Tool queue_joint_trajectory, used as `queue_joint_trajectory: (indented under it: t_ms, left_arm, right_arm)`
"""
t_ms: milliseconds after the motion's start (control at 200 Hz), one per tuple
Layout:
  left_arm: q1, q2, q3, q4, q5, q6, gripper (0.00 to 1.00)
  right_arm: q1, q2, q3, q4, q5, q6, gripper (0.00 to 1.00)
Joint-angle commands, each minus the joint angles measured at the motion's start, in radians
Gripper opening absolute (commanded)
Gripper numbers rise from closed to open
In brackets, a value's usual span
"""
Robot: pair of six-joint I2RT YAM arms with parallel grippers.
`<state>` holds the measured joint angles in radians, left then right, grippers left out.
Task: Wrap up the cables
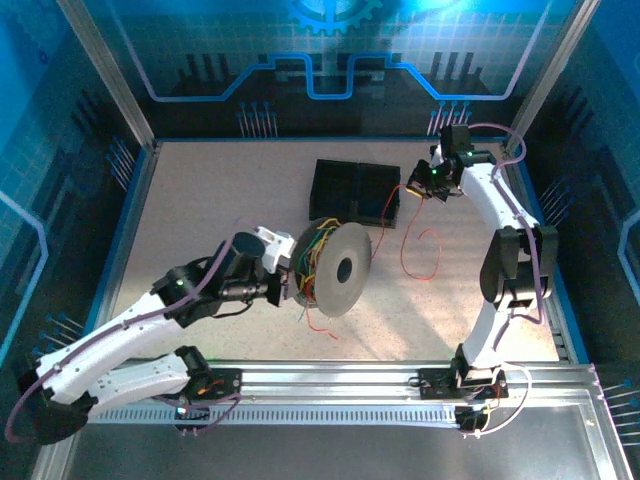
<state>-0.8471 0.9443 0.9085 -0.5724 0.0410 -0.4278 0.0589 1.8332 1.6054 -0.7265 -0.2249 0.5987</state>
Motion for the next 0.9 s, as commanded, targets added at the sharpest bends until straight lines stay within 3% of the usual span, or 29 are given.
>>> queue_joint_trajectory:
  t_ms: [0,210,465,701,896]
  left_arm:
    - [-0.066,0.062,0.044,-0.002,-0.002,0.058,0.0]
    - [-0.076,0.205,0.073,-0.009,-0.119,0.072,0.0]
    - [-0.063,0.342,0.193,-0.087,-0.284,0.072,0.0]
    - [0.041,0.342,0.213,-0.12,-0.381,0.003,0.0]
    - [0.127,0.322,0.243,-0.104,-0.411,-0.064,0.0]
  right_arm:
    - [0.018,-0.021,0.095,0.041,0.053,-0.034,0.0]
    - [0.128,-0.106,0.193,0.01,0.005,-0.119,0.0]
    - [0.373,-0.179,0.32,-0.121,-0.009,-0.267,0.0]
    - [0.592,-0.3,0.297,-0.218,0.111,-0.31,0.0]
    - [0.747,-0.367,0.174,-0.146,0.118,-0.248,0.0]
